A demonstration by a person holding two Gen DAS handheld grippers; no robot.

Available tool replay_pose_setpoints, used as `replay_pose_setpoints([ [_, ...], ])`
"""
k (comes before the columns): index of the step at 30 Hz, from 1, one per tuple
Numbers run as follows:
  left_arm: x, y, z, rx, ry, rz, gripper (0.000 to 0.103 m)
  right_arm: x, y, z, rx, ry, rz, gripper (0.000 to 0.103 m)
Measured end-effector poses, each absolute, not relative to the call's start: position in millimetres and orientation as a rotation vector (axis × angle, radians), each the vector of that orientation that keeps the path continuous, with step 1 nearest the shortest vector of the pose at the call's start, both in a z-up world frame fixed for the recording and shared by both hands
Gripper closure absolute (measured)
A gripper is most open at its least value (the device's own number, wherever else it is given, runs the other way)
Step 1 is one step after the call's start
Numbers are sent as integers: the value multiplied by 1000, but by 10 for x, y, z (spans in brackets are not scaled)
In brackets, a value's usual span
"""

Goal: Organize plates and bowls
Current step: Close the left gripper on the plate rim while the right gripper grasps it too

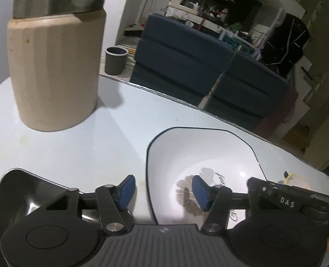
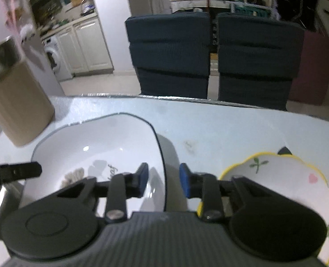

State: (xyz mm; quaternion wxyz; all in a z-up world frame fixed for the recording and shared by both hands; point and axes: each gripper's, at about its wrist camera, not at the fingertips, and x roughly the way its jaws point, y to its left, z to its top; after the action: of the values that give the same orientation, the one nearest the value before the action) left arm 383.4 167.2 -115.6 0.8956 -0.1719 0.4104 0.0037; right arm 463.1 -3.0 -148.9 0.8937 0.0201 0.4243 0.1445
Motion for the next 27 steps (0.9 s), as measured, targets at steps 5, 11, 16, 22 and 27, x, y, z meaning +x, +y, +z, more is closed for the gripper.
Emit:
replay_pose_setpoints([
  [5,3873,1591,-1213,-247,856,-15,63,4607,-34,-1430,36,919,332,85],
  [11,3926,1509,-1262,-98,885,-2,78,4627,-102,-1403,42,979,386,87],
  [16,3970,1486,-1307,-58,912,-25,77,4644,-93,-1431,56,980,378,85],
  [22,3974,1523,-1298,-82,915,-27,80,4569,-43,-1430,17,953,375,84],
  [27,3943,1530,-1321,-84,884,-42,81,4536,-73,-1431,45,943,375,86],
])
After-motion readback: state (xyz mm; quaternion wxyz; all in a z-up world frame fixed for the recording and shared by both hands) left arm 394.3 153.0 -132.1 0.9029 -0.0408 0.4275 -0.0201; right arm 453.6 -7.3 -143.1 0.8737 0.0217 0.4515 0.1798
